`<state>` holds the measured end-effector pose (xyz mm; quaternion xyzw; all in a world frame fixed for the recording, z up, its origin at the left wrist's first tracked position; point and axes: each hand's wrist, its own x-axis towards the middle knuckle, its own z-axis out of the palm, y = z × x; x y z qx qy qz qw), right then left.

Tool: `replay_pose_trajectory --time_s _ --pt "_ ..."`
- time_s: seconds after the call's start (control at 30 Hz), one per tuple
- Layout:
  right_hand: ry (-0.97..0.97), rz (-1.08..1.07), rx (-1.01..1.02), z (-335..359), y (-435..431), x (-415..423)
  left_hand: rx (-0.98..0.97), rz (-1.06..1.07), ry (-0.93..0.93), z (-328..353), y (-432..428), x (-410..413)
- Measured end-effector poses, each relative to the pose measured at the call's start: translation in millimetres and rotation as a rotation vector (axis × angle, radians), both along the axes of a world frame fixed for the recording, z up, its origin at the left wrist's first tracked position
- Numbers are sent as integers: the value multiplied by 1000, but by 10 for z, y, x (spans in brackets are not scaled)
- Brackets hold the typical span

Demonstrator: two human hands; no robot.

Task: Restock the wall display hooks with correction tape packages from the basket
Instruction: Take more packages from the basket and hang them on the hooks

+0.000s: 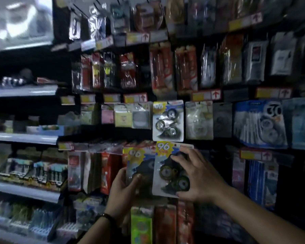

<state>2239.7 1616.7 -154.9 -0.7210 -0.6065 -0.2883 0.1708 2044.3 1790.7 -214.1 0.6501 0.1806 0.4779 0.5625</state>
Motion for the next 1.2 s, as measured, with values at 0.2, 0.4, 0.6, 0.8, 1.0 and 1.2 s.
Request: replay_pose_trajectory --time_s 0.2,0.4,0.6,0.8,1.0,1.2 --pt "-160 -87 87 515 407 89 301 460 -92 504 366 -78" --pt "-298 -256 39 998 799 144 366 419 -133 751 504 -36" --pt "-363 -334 15 1220 992 229 309 309 -158 778 570 80" --pt "-386 -349 11 1113 1020 268 319 236 -172 773 565 152" --pt "-370 -353 23 969 1031 330 326 216 -157 741 576 166" --pt "-349 -384 43 1115 1075 347 334 202 -134 719 601 223"
